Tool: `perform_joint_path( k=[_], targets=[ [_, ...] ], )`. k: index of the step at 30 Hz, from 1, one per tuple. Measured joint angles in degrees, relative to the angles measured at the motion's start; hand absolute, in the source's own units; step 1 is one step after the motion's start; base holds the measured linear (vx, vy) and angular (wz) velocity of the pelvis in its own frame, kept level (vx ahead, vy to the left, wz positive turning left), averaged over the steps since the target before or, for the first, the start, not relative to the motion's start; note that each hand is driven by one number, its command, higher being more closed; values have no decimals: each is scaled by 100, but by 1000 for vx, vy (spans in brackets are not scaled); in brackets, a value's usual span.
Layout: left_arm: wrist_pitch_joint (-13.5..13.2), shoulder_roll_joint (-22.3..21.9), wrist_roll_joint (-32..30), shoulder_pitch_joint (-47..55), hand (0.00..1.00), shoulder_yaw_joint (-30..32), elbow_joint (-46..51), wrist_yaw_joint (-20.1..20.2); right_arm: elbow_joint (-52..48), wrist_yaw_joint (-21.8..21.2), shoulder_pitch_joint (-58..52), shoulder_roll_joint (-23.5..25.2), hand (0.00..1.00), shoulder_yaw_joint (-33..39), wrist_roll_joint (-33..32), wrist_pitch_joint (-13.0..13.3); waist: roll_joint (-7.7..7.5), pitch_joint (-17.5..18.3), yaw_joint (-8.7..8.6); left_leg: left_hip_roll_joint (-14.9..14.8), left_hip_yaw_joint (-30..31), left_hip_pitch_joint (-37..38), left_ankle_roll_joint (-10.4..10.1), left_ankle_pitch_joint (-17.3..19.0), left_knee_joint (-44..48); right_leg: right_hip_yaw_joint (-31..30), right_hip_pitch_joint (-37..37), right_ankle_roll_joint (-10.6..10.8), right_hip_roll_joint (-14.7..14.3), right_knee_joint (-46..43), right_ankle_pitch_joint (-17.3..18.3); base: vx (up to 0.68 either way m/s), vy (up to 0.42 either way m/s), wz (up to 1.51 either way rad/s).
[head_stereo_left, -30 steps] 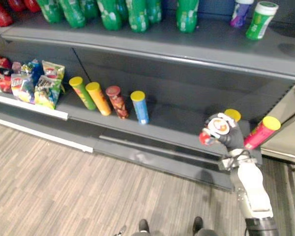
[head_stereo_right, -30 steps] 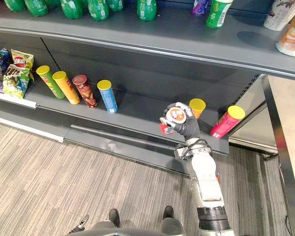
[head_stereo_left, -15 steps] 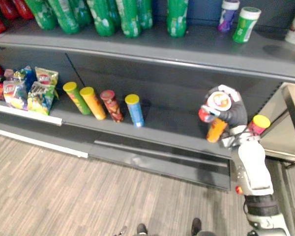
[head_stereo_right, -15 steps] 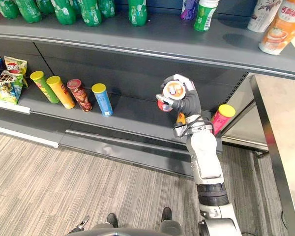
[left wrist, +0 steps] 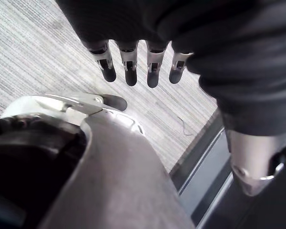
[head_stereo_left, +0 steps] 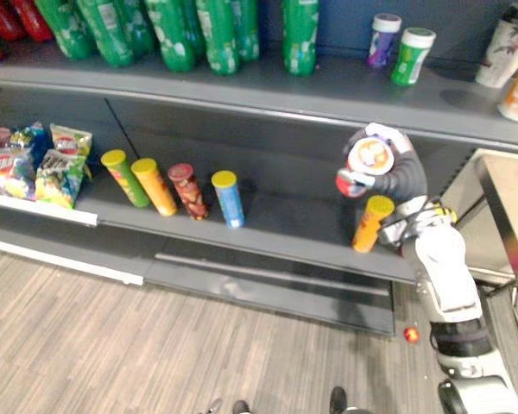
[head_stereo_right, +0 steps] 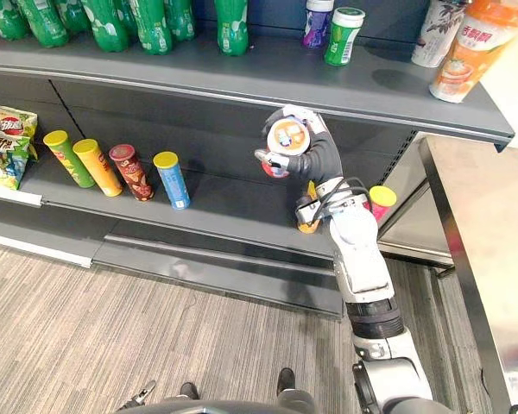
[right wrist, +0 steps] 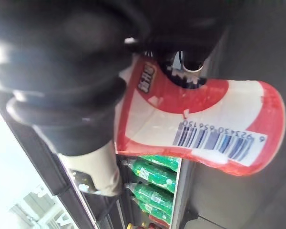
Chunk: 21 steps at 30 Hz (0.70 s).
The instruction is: Put the gum and the chips on the shelf.
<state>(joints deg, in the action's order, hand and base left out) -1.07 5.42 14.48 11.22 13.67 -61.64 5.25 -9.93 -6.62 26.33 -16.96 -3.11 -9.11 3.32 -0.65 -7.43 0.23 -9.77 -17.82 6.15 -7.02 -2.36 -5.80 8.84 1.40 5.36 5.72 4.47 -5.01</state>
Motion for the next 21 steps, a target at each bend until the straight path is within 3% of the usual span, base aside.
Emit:
perform_joint_path(
  k=[13, 21],
  targets=[
    [44, 96, -46, 35, 0, -42, -2, -18, 790, 257, 1305, -456, 100, 45, 1, -62, -143, 143, -9, 6, -42, 29, 4, -28, -4, -59, -5, -6, -2, 0, -28, -2, 0, -1],
    [43, 111, -177, 25, 0, -97, 7, -37, 2112, 519, 2270, -794, 100, 60, 6, -339, -143, 143, -8, -7, -61, 43, -2, -58, -6, -88, -13, -22, -26, -2, -55, -3, 0, -1]
  ],
)
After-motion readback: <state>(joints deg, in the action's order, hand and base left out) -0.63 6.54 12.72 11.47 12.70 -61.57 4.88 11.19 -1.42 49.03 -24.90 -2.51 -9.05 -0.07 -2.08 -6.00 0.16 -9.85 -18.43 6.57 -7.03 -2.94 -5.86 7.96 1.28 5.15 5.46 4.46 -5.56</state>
